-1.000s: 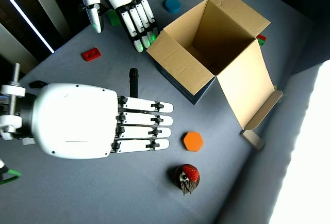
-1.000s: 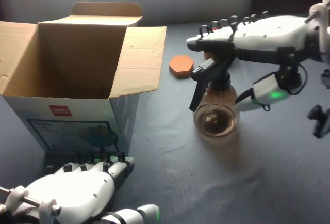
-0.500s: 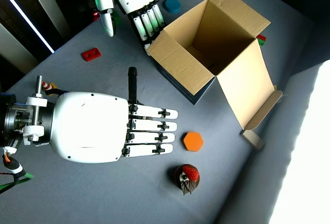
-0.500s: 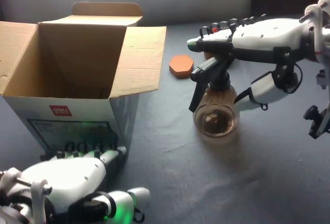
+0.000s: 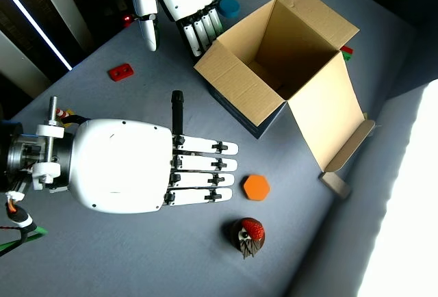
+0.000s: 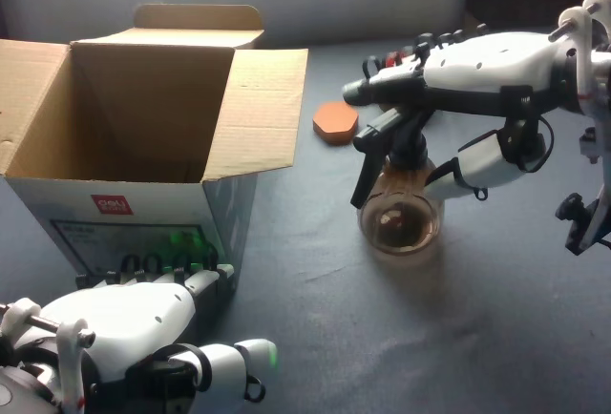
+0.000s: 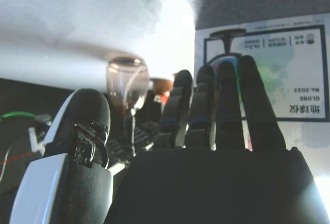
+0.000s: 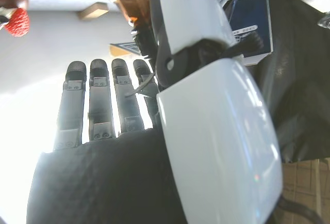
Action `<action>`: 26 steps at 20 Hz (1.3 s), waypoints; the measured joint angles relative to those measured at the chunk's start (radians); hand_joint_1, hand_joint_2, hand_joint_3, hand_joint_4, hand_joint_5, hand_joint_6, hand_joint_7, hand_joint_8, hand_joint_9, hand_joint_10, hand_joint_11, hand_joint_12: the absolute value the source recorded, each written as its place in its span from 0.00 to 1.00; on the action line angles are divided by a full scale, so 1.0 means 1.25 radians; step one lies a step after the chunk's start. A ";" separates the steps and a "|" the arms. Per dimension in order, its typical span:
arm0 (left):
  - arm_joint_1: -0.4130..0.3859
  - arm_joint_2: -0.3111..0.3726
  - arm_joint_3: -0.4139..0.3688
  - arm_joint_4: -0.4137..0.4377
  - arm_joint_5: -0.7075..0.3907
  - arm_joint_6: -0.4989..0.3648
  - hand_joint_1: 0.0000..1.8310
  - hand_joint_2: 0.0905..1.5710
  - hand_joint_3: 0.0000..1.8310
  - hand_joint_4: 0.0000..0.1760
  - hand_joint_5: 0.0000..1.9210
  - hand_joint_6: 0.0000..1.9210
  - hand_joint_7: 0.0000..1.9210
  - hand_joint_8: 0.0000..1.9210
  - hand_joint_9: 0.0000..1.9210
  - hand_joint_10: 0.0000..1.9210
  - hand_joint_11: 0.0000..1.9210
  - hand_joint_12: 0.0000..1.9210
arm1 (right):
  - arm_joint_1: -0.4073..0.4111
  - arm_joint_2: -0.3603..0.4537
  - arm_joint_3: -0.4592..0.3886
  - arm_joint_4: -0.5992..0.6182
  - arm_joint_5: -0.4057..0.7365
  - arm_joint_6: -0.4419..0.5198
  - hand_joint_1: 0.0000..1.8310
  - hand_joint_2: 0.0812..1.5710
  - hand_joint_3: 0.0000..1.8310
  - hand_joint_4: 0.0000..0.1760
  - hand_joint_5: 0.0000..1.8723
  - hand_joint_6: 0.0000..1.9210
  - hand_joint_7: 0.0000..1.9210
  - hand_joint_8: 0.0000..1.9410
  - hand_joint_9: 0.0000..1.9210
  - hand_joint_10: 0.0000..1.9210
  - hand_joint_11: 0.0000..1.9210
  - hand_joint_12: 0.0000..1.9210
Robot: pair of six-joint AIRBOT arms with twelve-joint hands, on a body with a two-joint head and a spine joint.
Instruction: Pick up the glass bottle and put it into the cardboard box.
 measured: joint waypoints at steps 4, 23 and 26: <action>-0.001 0.002 -0.001 0.000 0.001 0.000 0.00 0.81 0.00 0.17 0.02 0.00 0.03 0.00 0.03 0.00 0.00 0.15 | 0.000 0.000 0.000 -0.002 0.003 -0.011 0.66 0.77 0.00 0.00 0.31 0.77 0.48 0.61 0.36 0.62 0.21 0.91; -0.001 0.002 -0.005 0.000 0.001 -0.015 0.00 0.81 0.00 0.17 0.02 0.00 0.03 0.00 0.03 0.00 0.00 0.15 | 0.176 0.211 -0.104 -0.003 0.019 -0.074 0.66 0.72 0.00 0.00 0.44 0.64 0.51 0.56 0.45 0.67 0.34 0.88; -0.004 0.002 -0.006 -0.003 0.001 -0.018 0.01 0.81 0.00 0.17 0.02 0.00 0.03 0.00 0.03 0.00 0.00 0.18 | 0.189 0.221 -0.107 -0.004 0.094 -0.026 0.74 0.72 0.00 0.00 0.42 0.64 0.51 0.54 0.43 0.71 0.32 0.88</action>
